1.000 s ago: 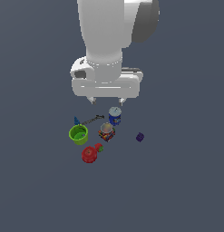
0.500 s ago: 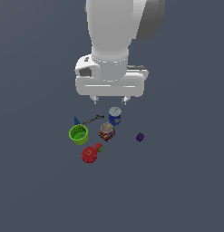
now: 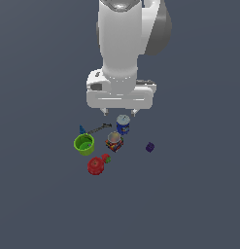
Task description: Pick up a designated object from a clutter of objects.
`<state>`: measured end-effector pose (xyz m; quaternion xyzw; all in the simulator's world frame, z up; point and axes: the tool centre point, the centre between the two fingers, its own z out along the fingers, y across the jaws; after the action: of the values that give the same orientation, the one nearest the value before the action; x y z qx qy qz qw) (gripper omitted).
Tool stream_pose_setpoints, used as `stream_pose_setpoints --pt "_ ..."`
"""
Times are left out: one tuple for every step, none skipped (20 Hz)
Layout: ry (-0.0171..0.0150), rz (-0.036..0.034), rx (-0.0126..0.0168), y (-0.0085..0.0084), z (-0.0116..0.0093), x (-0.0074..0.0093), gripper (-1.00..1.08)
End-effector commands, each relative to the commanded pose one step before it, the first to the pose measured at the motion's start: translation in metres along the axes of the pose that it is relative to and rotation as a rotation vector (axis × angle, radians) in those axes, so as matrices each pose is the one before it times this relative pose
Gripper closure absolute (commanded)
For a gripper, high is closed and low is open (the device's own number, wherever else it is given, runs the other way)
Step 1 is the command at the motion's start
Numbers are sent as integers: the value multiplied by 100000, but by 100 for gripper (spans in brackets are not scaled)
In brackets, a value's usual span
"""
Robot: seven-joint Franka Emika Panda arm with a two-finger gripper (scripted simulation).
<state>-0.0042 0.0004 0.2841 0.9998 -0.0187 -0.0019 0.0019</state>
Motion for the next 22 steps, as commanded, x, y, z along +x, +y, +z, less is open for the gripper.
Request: stream_pose_setpoints --pt "-7 443 37 -188 1484 -708 -92" --pt "15 212 18 -81 672 -348 -92" --pt "16 228 20 -82 709 -386 -92" --pt "17 243 20 -83 745 -426 -92" --pt "18 261 21 -82 779 -469 -92" --pt "19 270 22 -85 811 -515 -92" --pt "19 279 22 -80 815 -546 -92" --pt "19 279 21 -74 802 -567 -92" --pt "19 283 21 -66 789 -587 -92" --pt "19 283 20 -60 775 -607 -92" --pt "18 279 19 -56 760 -627 -92" --pt "19 284 18 -47 741 -642 -92" --pt "18 271 17 -39 694 -631 -92" --pt "17 257 15 -30 643 -612 -92" --pt "15 238 14 -26 595 -590 -92" --pt "15 228 12 -17 548 -566 -92" --pt "14 212 11 -13 503 -539 -92" --pt "13 201 10 -7 459 -510 -92" --pt "12 189 9 -2 417 -479 -92" --pt "11 169 8 -1 378 -447 -92" --pt "10 154 7 2 339 -413 -92" --pt "9 138 6 3 302 -378 -92"
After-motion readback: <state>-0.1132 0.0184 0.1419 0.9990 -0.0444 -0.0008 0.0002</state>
